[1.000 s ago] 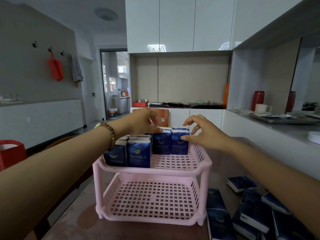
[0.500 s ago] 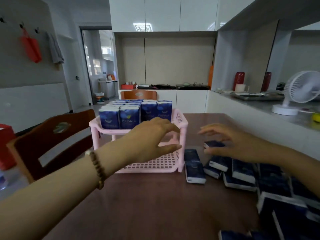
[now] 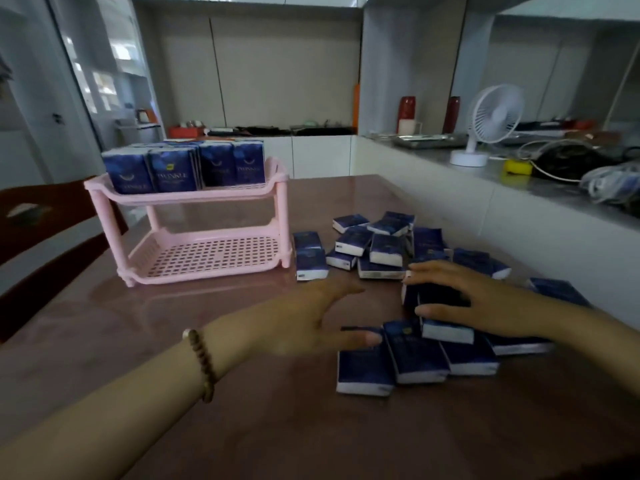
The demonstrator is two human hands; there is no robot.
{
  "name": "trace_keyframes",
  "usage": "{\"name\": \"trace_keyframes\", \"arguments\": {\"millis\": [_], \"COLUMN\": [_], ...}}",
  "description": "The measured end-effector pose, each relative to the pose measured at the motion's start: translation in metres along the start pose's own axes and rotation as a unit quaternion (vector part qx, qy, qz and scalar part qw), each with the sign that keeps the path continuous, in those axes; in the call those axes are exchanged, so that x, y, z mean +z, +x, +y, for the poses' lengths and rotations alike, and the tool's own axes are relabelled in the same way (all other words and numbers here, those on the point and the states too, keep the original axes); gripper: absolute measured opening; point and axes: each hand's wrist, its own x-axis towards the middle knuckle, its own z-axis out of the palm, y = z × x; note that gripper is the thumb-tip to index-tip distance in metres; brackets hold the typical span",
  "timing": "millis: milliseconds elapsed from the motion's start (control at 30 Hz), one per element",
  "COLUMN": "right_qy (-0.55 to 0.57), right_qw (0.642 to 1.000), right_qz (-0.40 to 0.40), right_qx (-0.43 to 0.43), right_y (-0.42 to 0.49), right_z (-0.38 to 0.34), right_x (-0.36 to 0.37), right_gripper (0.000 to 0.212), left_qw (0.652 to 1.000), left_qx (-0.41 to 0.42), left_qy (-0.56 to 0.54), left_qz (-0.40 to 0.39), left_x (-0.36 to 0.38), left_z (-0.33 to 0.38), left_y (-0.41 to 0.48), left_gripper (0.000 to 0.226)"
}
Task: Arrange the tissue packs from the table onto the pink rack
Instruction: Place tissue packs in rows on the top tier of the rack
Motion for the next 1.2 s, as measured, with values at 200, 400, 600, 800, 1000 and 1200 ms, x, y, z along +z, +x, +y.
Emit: {"name": "trace_keyframes", "arguments": {"millis": [200,400,600,800,1000,1200], "right_qy": [-0.008,0.045,0.097,0.096,0.134,0.204], "right_qw": [0.998,0.992,0.983,0.984,0.977,0.969], "right_qz": [0.063,0.110,0.141,0.100,0.091,0.125], "right_qx": [-0.005,-0.032,-0.074,-0.116,-0.141,-0.052], "right_y": [-0.021,-0.020,0.007,0.068,0.114,0.108], "right_z": [0.002,-0.008,-0.030,-0.074,-0.109,-0.104], "right_x": [0.030,0.050,0.069,0.087,0.103,0.097], "right_gripper": [0.053,0.056,0.050,0.049,0.050,0.081], "left_qw": [0.999,0.999,0.999,0.995,0.985,0.974], "left_qx": [0.015,0.031,0.018,-0.016,-0.053,-0.107], "left_qy": [0.032,0.026,-0.014,-0.069,-0.113,-0.125], "left_qz": [-0.041,0.018,0.038,0.067,0.116,0.157], "left_x": [0.033,0.045,0.034,0.000,-0.016,-0.008], "left_z": [0.016,0.016,-0.016,-0.064,-0.107,-0.127], "left_y": [0.012,0.017,0.006,-0.026,-0.057,-0.063], "left_gripper": [0.091,0.074,0.066,0.046,0.049,0.072]}}
